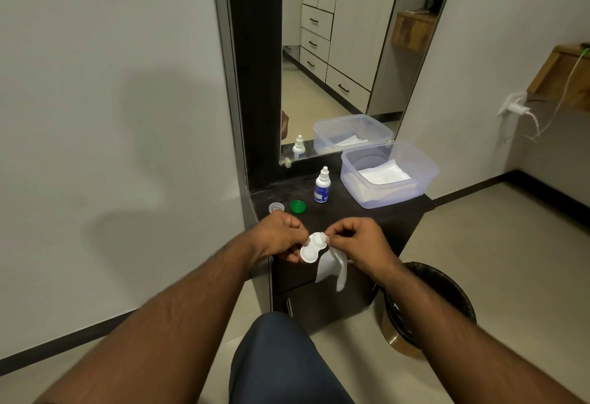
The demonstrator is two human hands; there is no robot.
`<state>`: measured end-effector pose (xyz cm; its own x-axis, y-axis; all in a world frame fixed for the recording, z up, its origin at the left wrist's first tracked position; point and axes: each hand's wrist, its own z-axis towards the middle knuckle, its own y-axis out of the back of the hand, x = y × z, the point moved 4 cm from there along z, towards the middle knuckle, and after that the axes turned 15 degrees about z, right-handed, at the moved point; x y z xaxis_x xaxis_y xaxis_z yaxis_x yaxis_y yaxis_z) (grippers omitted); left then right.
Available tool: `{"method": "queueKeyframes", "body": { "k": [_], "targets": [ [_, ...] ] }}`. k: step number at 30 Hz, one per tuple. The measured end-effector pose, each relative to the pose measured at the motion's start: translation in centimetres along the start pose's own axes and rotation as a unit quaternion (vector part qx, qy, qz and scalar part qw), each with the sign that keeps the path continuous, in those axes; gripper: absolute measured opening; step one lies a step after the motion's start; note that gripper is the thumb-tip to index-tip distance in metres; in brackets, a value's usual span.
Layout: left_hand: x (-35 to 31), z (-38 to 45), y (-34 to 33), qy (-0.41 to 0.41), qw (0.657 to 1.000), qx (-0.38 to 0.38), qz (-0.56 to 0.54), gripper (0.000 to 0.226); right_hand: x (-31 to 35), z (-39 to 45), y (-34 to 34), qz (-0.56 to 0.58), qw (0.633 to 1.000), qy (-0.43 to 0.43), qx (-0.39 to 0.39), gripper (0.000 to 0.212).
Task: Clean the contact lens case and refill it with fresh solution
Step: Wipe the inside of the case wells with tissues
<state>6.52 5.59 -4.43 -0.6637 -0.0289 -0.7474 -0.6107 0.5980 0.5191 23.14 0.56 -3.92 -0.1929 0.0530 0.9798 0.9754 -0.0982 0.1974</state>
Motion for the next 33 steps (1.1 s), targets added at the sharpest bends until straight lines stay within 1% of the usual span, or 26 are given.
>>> {"method": "queueKeyframes", "body": {
  "k": [4, 8, 12, 16, 19, 22, 24, 26, 29, 31, 33],
  "targets": [
    [0.0, -0.1, 0.0, 0.005, 1.0, -0.008, -0.004, 0.008, -0.1, 0.3, 0.1, -0.029, 0.999, -0.013, 0.022, 0.009],
    [0.0, -0.1, 0.0, 0.005, 1.0, -0.005, 0.0, 0.009, -0.9, -0.5, 0.1, -0.042, 0.999, -0.026, 0.005, 0.01],
    [-0.1, -0.2, 0.0, 0.004, 1.0, 0.001, -0.017, 0.009, -0.5, -0.5, -0.3, -0.023, 0.999, 0.002, -0.033, 0.007],
    [-0.2, -0.4, 0.0, 0.004, 1.0, 0.015, -0.025, 0.009, 0.6, 0.3, -1.0, -0.054, 0.998, 0.019, -0.025, 0.009],
    [-0.3, -0.4, -0.1, 0.004, 1.0, 0.009, -0.017, 0.009, 1.9, 1.0, -1.8, -0.121, 0.991, 0.055, 0.023, 0.014],
    [-0.2, -0.4, -0.1, -0.002, 1.0, -0.001, -0.018, 0.009, 3.3, 1.5, -2.8, -0.212, 0.969, 0.09, 0.094, 0.017],
    [-0.2, -0.4, -0.2, -0.005, 1.0, -0.01, -0.013, 0.008, 3.9, 2.0, -3.0, -0.258, 0.954, 0.083, 0.125, 0.017],
    [-0.2, -0.4, -0.3, -0.005, 1.0, -0.024, 0.0, 0.007, 3.7, 2.4, -2.7, -0.277, 0.95, 0.048, 0.14, 0.016],
    [-0.2, -0.2, -0.5, -0.001, 0.999, -0.034, 0.007, 0.008, 3.2, 2.4, -1.7, -0.245, 0.963, 0.017, 0.108, 0.015],
    [-0.3, -0.3, -0.4, 0.001, 0.999, -0.035, 0.001, 0.008, 2.5, 2.1, -1.1, -0.203, 0.977, -0.005, 0.06, 0.015],
    [-0.4, -0.4, -0.4, 0.003, 0.999, -0.035, 0.001, 0.008, 1.2, 1.2, -0.7, -0.134, 0.99, -0.038, -0.002, 0.014]
  ]
}}
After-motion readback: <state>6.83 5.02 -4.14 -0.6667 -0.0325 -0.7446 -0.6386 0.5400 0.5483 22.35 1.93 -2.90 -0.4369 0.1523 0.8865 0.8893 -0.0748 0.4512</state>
